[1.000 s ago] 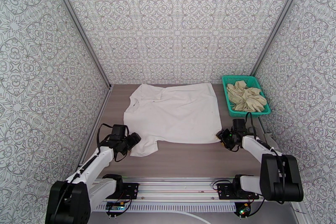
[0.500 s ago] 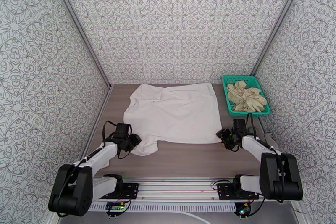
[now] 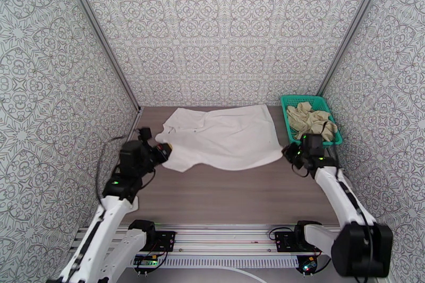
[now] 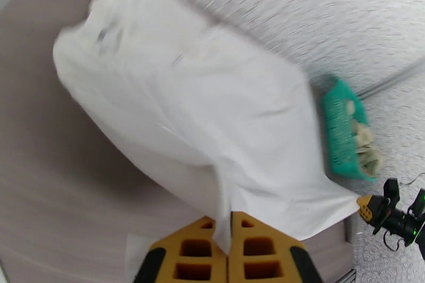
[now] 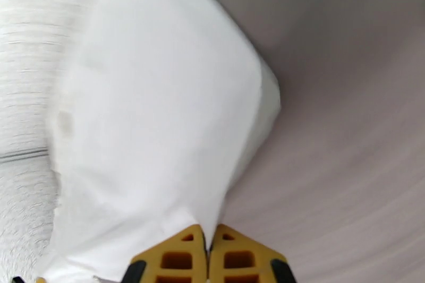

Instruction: Fold and stack the mixed laundry pile

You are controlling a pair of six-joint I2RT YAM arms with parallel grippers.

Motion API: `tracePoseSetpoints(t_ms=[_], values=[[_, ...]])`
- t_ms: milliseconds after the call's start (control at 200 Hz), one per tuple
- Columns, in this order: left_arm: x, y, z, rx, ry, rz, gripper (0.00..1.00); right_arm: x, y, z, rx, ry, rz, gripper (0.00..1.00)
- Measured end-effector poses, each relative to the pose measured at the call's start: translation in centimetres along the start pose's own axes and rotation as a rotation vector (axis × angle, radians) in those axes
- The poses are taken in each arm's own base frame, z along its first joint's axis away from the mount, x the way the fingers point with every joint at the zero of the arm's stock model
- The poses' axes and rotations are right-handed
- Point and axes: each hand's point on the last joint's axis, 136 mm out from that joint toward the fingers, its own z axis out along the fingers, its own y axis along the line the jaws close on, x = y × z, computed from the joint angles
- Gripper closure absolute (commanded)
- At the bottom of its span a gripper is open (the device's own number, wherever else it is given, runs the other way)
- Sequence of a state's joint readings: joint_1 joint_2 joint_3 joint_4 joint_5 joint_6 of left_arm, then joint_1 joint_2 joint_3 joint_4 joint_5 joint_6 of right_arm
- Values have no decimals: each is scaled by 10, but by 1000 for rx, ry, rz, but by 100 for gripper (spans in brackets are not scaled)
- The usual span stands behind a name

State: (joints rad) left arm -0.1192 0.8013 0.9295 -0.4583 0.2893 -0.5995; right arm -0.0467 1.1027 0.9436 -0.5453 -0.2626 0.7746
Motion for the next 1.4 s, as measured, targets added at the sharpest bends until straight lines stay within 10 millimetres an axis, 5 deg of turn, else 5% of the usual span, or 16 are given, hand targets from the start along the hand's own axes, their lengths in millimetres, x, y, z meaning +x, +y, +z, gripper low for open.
tracePoseSetpoints(t_ms=[175,255,360,430,510,645,850,995,1060,1160,1400], values=[[-119,-130,-114,188,-269,258,100,-70,102,-126,-168,-275,-172,100],[-158,-177,-173,246,-399,349,100,-86,136,-189,-224,-384,-235,100],[-185,-216,-233,294,-525,432,100,-95,166,-259,-283,-501,-294,100],[-195,-224,-246,290,-561,461,100,-97,178,-293,-311,-562,-325,100],[-204,-222,-232,253,-542,468,100,-101,184,-308,-309,-588,-348,100],[-230,-200,-149,183,-418,452,100,-124,197,-277,-272,-549,-360,100],[-254,-112,22,73,-212,357,100,-181,206,-127,-202,-387,-332,100],[-288,-80,84,86,-267,316,100,-216,212,-34,-221,-359,-295,100],[-312,-79,97,123,-342,327,100,-232,222,-8,-261,-376,-278,100],[-336,-90,98,186,-444,350,100,-252,247,-3,-345,-426,-266,100],[-363,-127,26,266,-586,398,100,-262,294,-85,-519,-563,-287,100]])
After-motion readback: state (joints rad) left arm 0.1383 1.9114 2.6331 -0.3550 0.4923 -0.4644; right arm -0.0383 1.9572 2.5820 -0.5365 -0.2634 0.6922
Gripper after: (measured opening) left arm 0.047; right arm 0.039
